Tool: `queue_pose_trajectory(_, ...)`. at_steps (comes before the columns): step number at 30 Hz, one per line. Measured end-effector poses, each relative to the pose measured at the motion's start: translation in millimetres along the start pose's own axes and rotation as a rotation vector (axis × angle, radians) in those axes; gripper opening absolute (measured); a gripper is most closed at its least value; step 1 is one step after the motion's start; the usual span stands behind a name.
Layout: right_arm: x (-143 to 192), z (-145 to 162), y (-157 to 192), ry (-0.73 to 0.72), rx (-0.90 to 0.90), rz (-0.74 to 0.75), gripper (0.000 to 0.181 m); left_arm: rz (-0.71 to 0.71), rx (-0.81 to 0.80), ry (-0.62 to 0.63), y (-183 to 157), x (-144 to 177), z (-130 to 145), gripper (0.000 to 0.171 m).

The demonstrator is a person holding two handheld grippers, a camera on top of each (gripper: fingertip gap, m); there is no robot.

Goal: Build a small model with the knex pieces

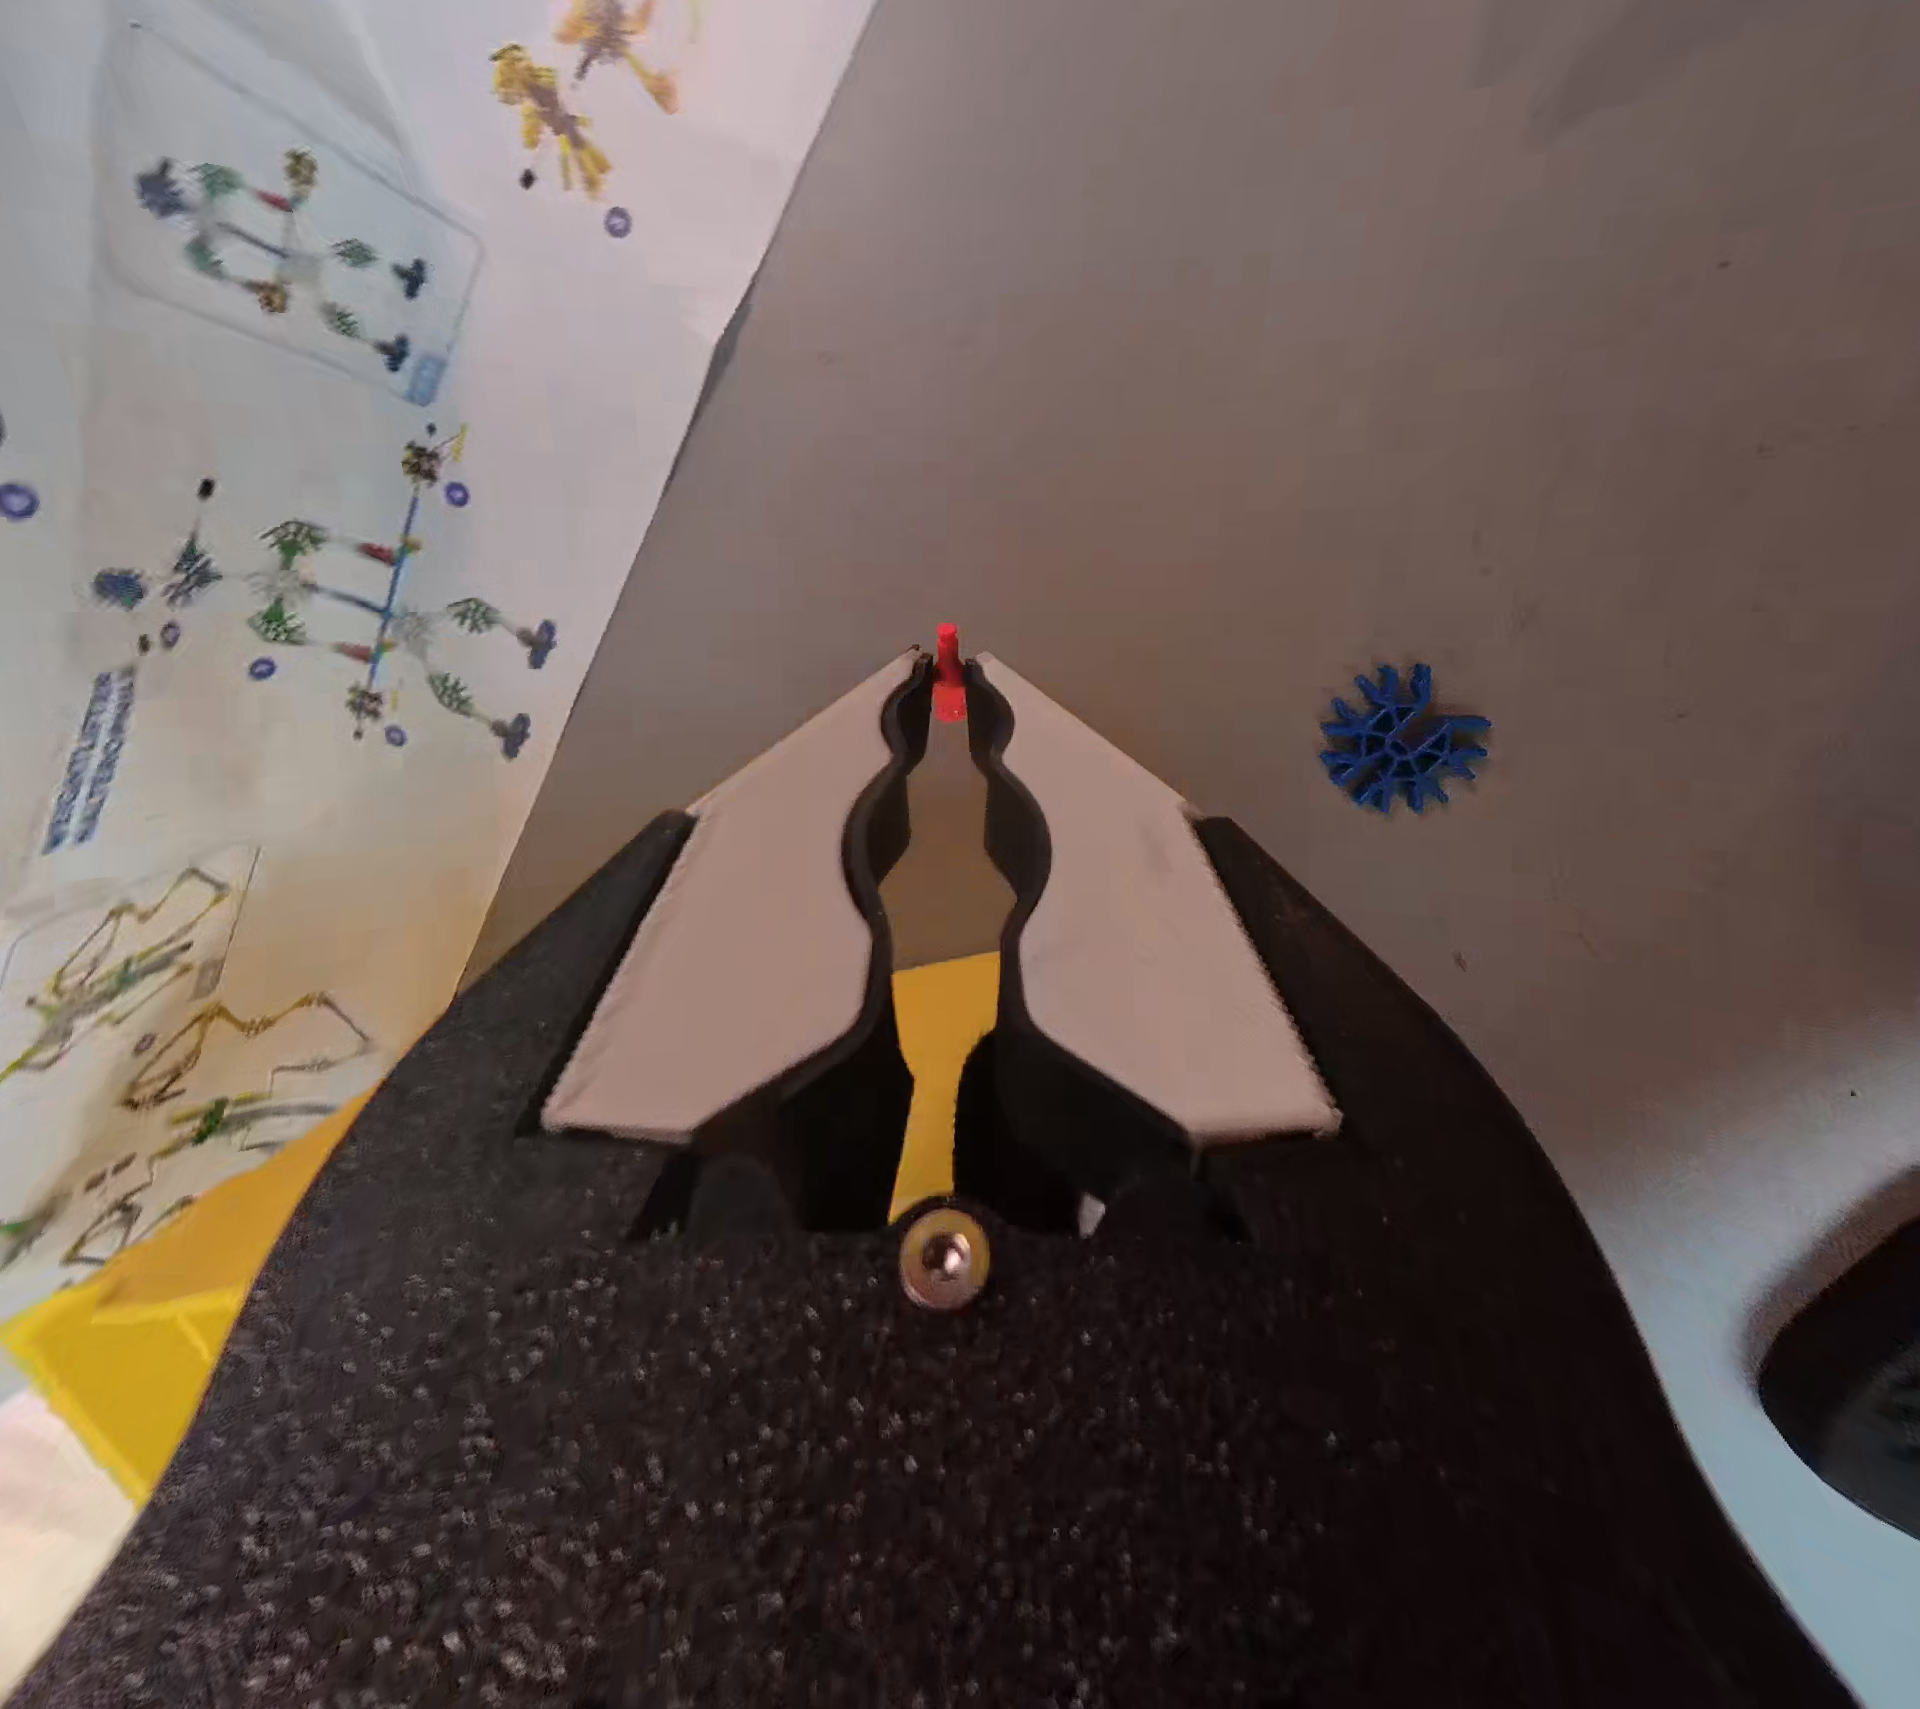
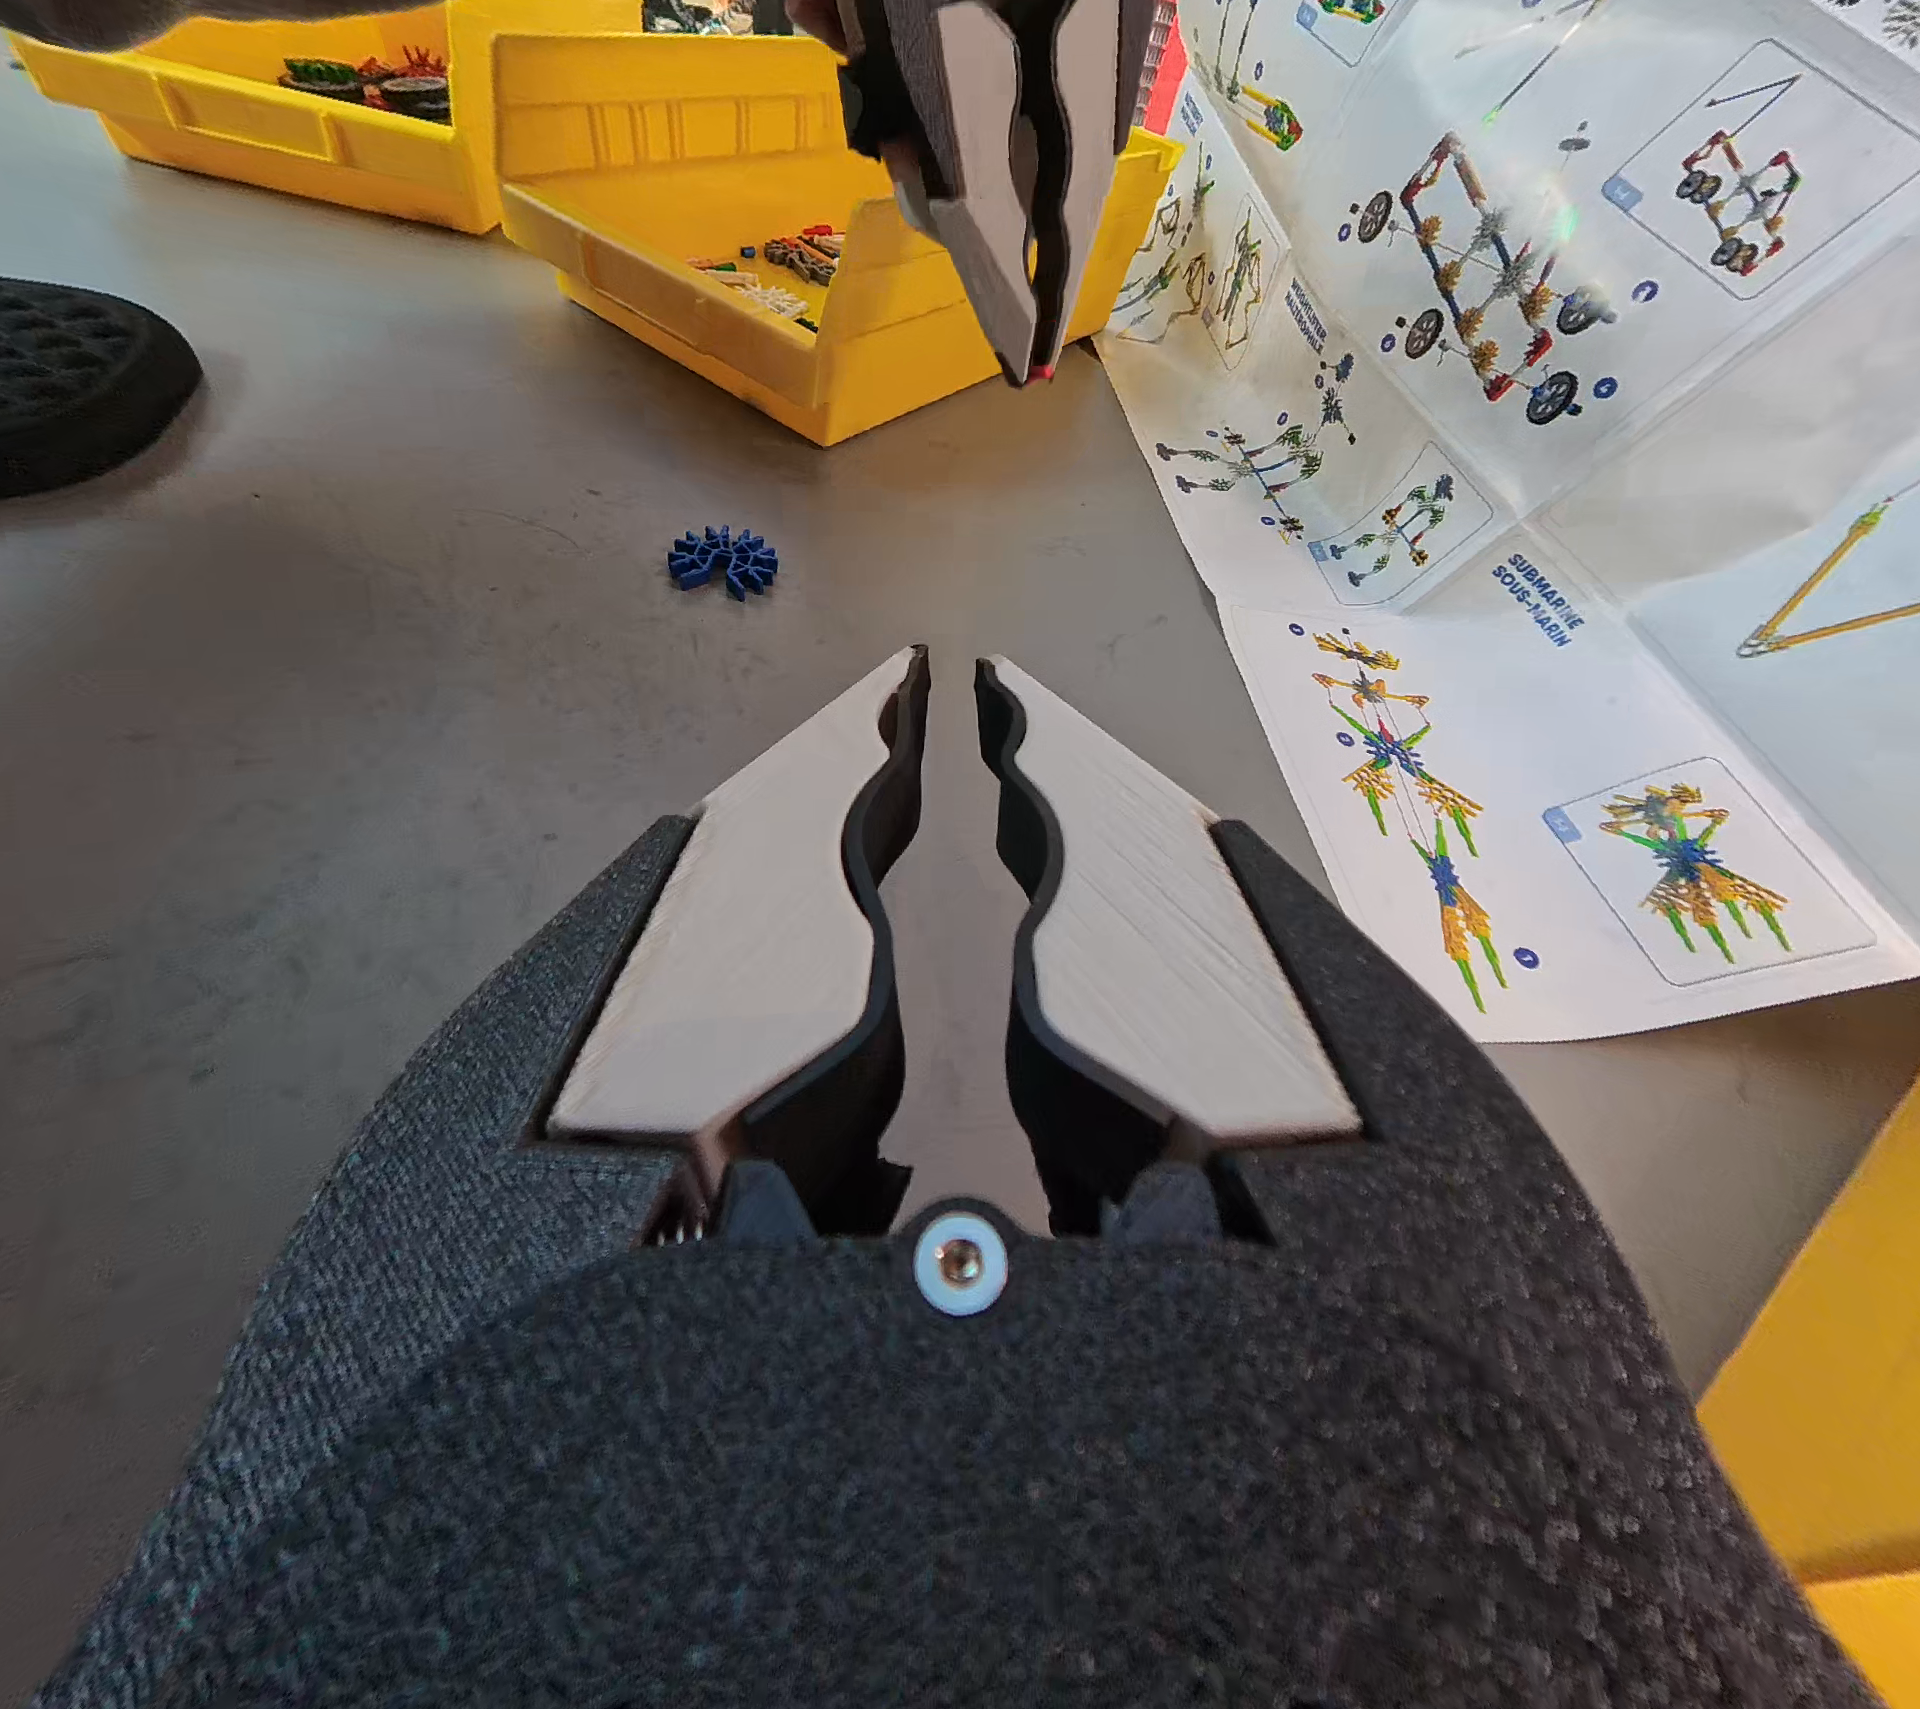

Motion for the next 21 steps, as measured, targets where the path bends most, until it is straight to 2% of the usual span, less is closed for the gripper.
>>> queue_pose_trajectory(5,7.7,-1.1,-4.8,0.014,-0.001,0.027,0.008,0.118,-0.126,0.145,-16.3,-59.8,-22.6,0.006)
queue_pose_trajectory(9,9.8,0.9,-7.1,0.059,0.04,0.062,0.014,0.127,-0.113,0.154,-18.4,-64.6,-28.5,0.008)
queue_pose_trajectory(11,9.2,2.3,-6.5,0.077,0.057,0.067,0.016,0.104,-0.113,0.17,-17.5,-62.8,-24.3,0.019)
queue_pose_trajectory(13,8.9,3.3,-6.3,0.087,0.063,0.072,0.017,0.071,-0.083,0.115,-13.9,-47.7,-23.3,0.019)
queue_pose_trajectory(16,10.7,3.0,-8.4,0.085,0.061,0.085,0.019,-0.057,0.042,-0.019,8.6,-0.4,-14.0,0.019)
queue_pose_trajectory(19,11.8,1.8,-12.0,0.076,0.041,0.092,0.02,-0.267,0.189,-0.097,38.8,53.0,22.2,0.019)
queue_pose_trajectory(21,11.6,2.1,-13.3,0.072,0.024,0.089,0.021,-0.337,0.297,-0.099,46.0,76.3,59.0,0.02)
Point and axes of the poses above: each gripper's, where its closed fingertips meet, x back along the fingers, z out of its underside, y = z × x across the jaws, the point moved 4 cm from there along x, back along the fingers, and after that the axes turned 14 degrees about -x, right-handed, at the moved point
